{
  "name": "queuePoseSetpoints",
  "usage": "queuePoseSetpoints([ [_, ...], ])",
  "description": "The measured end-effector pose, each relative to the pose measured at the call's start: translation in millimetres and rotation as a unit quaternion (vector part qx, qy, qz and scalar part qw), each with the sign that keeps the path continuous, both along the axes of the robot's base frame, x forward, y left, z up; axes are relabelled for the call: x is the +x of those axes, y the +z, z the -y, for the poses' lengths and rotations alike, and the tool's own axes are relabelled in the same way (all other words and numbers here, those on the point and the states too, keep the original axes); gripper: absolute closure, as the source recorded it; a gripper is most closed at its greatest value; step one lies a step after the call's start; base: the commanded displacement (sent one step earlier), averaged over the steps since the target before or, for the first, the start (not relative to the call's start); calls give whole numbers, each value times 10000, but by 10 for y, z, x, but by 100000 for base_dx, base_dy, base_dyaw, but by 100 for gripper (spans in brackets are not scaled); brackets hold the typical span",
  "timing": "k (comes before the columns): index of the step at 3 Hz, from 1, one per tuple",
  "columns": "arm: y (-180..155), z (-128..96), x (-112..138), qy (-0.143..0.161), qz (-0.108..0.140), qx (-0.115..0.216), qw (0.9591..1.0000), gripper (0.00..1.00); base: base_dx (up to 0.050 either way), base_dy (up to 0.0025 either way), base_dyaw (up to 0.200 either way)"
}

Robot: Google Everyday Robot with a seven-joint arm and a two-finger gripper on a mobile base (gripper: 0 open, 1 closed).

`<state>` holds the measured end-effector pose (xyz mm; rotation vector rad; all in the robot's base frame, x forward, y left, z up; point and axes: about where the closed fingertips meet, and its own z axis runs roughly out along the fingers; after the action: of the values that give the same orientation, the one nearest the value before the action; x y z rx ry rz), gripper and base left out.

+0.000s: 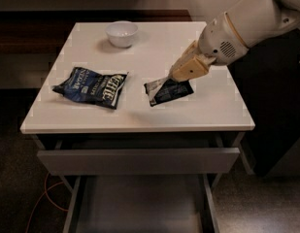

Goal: Place rxbar blueberry into middle drawer

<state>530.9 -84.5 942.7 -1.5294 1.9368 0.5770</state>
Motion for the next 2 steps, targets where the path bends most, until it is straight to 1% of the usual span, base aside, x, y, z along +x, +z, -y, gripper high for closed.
queuePoseSetpoints([
  [1,-42,-74,-208,173,-41,-215,9996,100,0,0,0],
  [2,-131,-79,-349,228,-100,-460,9986,100,0,0,0],
])
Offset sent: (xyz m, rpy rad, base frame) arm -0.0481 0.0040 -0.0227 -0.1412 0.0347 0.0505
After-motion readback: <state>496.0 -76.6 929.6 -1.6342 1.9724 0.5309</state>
